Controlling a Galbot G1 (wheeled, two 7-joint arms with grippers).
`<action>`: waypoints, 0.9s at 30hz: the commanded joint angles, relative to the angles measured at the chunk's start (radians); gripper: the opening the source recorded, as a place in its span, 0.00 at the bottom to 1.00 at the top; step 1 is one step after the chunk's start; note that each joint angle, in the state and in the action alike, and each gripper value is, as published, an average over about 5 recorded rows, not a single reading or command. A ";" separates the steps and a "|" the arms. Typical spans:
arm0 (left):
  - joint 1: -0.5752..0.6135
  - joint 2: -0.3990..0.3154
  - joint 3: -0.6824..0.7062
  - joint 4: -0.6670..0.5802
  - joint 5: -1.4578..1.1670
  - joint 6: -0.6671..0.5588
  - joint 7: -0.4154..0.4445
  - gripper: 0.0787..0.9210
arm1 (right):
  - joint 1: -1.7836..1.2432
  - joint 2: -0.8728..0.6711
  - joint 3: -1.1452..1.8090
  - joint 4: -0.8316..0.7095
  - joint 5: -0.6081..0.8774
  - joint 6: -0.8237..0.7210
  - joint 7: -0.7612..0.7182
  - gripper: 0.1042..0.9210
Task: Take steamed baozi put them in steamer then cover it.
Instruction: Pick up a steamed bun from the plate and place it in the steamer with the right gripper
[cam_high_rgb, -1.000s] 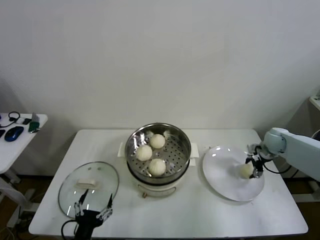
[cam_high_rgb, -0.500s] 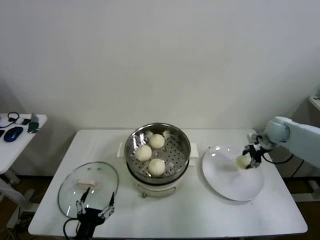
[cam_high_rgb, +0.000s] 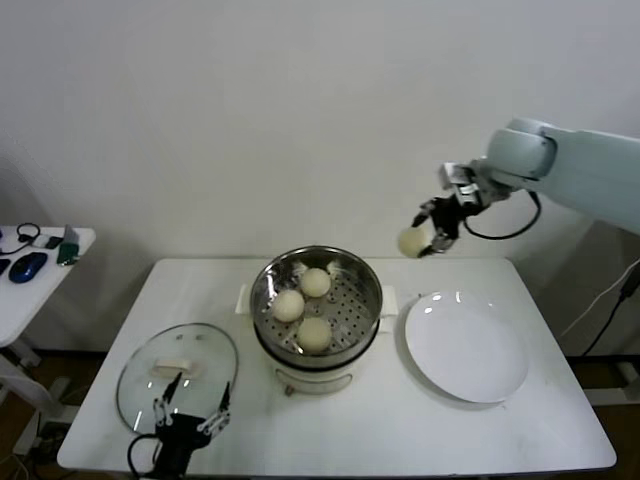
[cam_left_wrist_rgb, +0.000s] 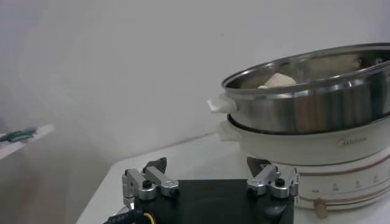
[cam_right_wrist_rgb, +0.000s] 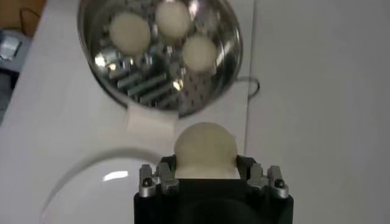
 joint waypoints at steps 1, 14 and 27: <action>0.000 0.001 -0.004 -0.002 -0.003 0.000 0.000 0.88 | -0.016 0.163 -0.010 0.179 0.131 -0.117 0.127 0.67; -0.002 0.008 -0.011 0.007 -0.013 -0.003 0.000 0.88 | -0.284 0.222 0.039 0.028 -0.084 -0.149 0.174 0.67; -0.013 0.011 -0.009 0.010 -0.014 0.001 0.001 0.88 | -0.344 0.227 0.071 -0.026 -0.110 -0.148 0.186 0.67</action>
